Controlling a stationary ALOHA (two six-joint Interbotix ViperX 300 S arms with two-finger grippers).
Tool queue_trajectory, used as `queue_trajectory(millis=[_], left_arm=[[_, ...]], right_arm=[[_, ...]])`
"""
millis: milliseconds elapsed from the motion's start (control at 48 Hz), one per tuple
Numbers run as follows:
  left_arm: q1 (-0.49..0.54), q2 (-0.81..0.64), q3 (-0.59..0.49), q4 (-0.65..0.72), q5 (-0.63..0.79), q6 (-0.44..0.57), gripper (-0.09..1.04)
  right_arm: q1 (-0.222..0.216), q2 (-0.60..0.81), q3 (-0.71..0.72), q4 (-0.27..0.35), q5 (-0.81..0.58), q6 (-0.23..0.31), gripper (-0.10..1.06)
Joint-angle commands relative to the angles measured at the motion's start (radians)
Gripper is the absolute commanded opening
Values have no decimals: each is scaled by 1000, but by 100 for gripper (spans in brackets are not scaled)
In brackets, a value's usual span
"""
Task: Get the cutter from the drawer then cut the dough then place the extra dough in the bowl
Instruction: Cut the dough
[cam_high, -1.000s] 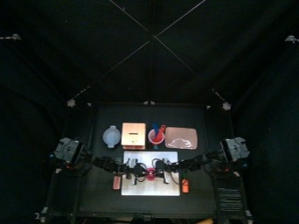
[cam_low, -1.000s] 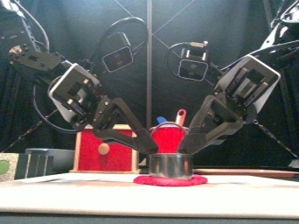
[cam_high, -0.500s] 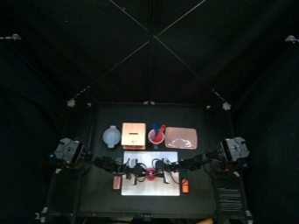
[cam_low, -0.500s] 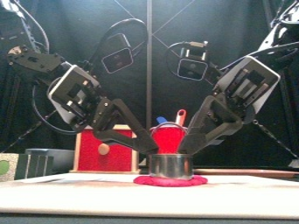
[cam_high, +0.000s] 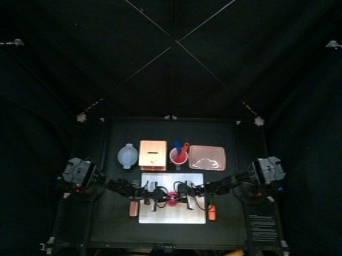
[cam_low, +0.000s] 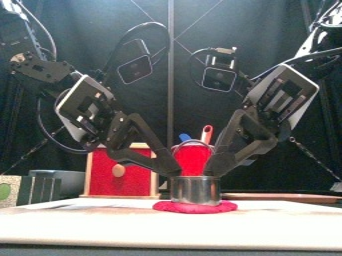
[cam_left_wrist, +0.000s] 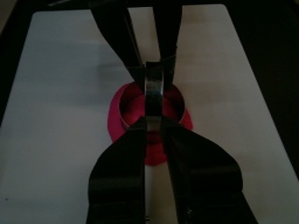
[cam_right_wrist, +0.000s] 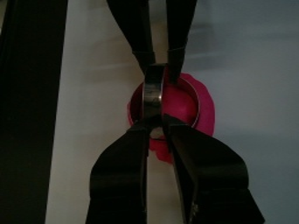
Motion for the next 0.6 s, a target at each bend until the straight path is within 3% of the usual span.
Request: queue_trajectory(millis=[21, 604], left_arm=[[-5, 84, 41, -3, 89, 0, 46], [2, 80, 34, -2, 92, 2, 47]], right_arm=[[-48, 46, 2, 5, 34, 14, 45], [-57, 54, -3, 5, 34, 12, 45]])
